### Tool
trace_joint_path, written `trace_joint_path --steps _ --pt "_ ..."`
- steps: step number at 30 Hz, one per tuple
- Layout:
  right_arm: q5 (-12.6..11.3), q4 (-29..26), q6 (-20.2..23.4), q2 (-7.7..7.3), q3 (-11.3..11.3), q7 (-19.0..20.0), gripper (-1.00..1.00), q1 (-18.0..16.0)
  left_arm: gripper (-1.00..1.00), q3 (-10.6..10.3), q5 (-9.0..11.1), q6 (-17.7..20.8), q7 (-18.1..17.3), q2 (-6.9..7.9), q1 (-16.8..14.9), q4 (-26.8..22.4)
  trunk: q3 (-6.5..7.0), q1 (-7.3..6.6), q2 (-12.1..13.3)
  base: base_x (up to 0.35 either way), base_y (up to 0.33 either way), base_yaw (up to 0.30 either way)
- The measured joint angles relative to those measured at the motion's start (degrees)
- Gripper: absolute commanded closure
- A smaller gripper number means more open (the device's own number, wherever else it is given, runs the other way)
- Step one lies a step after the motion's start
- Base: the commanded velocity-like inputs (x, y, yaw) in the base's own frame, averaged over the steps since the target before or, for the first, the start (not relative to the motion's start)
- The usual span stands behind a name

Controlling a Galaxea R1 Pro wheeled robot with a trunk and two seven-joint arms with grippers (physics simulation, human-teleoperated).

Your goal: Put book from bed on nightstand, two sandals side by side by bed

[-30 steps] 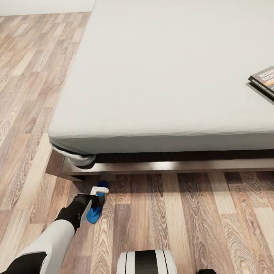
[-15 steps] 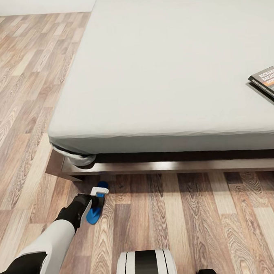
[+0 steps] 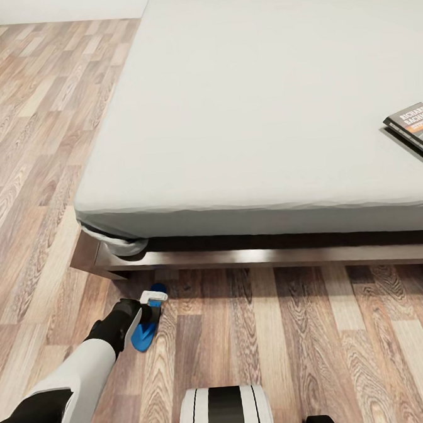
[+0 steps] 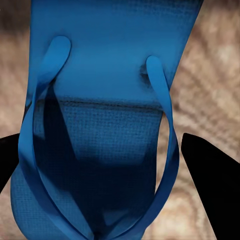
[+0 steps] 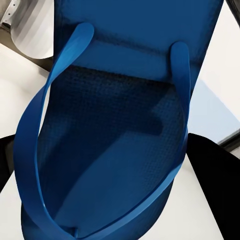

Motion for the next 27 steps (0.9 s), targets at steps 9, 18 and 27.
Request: trace_joint_path --steps 9,18,27 --pt "0.0 0.0 0.0 0.00 0.0 0.0 1.00 0.0 1.00 0.0 0.0 0.0 0.0 0.00 0.0 0.0 0.00 0.00 0.0 0.000 0.000 0.000" --pt "0.0 0.0 0.0 0.00 0.0 0.0 1.00 0.0 1.00 0.0 0.0 -0.1 0.0 0.00 0.0 0.0 -0.89 0.10 -0.1 0.000 0.000 0.000" --pt "0.1 0.0 0.0 0.00 0.1 0.1 1.00 0.0 1.00 0.1 0.1 -0.3 0.0 0.01 0.0 -1.0 -0.89 0.10 -0.1 0.000 0.000 0.000"
